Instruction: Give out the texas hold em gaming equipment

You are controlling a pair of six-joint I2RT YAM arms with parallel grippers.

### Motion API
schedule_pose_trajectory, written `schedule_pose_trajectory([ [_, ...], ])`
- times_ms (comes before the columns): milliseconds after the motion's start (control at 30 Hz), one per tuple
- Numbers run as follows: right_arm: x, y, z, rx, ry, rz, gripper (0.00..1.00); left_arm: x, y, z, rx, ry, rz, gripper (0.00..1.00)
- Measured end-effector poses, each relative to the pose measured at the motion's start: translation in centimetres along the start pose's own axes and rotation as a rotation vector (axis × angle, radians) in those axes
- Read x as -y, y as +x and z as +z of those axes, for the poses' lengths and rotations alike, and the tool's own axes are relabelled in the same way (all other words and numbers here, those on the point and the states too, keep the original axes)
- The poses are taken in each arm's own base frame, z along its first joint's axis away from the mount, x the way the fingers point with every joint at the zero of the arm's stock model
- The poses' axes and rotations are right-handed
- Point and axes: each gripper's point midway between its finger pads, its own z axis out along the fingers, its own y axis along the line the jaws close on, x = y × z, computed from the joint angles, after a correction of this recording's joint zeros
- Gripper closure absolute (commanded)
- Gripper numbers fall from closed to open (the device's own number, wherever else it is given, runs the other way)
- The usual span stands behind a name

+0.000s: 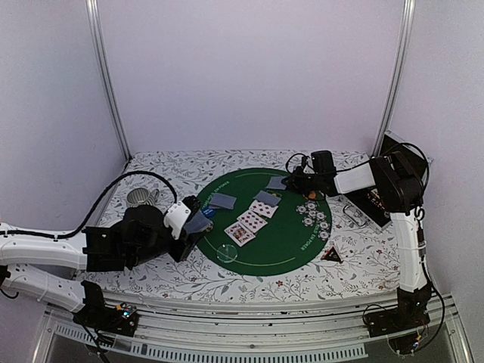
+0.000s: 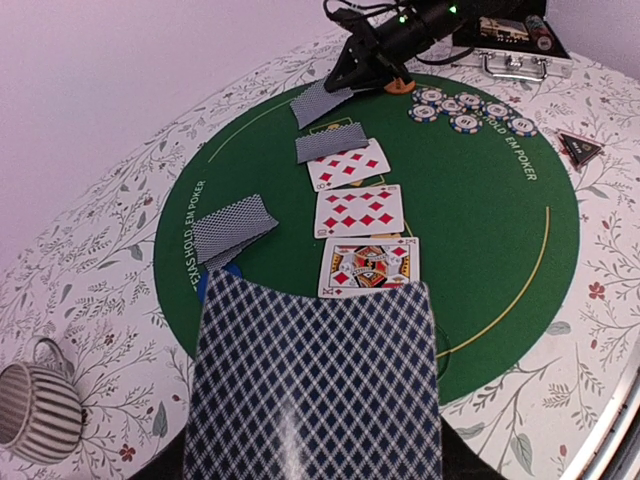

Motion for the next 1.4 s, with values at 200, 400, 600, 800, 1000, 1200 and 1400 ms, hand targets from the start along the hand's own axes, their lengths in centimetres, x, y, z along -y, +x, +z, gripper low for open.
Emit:
schedule_pose_trajectory([
  [200, -0.9, -0.3, 0.0, 0.008, -0.040, 0.021, 0.90, -0.1, 0.3, 0.0, -0.004, -0.003, -0.014, 0.48],
  [400, -1.3, 0.2, 0.0, -0.015, -0.058, 0.033, 0.67, -0.2, 0.5, 0.0, -0.008, -0.006, -0.014, 0.48],
  [600, -0.7, 1.2, -0.4, -0.037, -0.037, 0.032, 0.49, -0.2, 0.5, 0.0, -0.009, -0.007, -0.015, 0.47],
  [800, -1.5, 0.7, -2.2, -0.012, 0.012, -0.039, 0.42, -0.3, 0.7, 0.1, -0.012, -0.009, -0.027, 0.47],
  [1000, -2.6, 0.0, -2.9, 0.008, 0.009, -0.088, 0.40, -0.5, 0.7, 0.2, -0.015, -0.018, -0.083, 0.47],
  [1200, -2.0, -0.2, -3.6, 0.015, 0.067, -0.128, 0.33, -1.0, 2.5, 0.9, -0.060, -0.043, -0.205, 0.47],
  [1400, -6.0, -2.8, -7.7, 0.084, 0.091, -0.278, 0.23, -1.7, 5.9, 1.8, -0.142, -0.088, -0.344, 0.47],
])
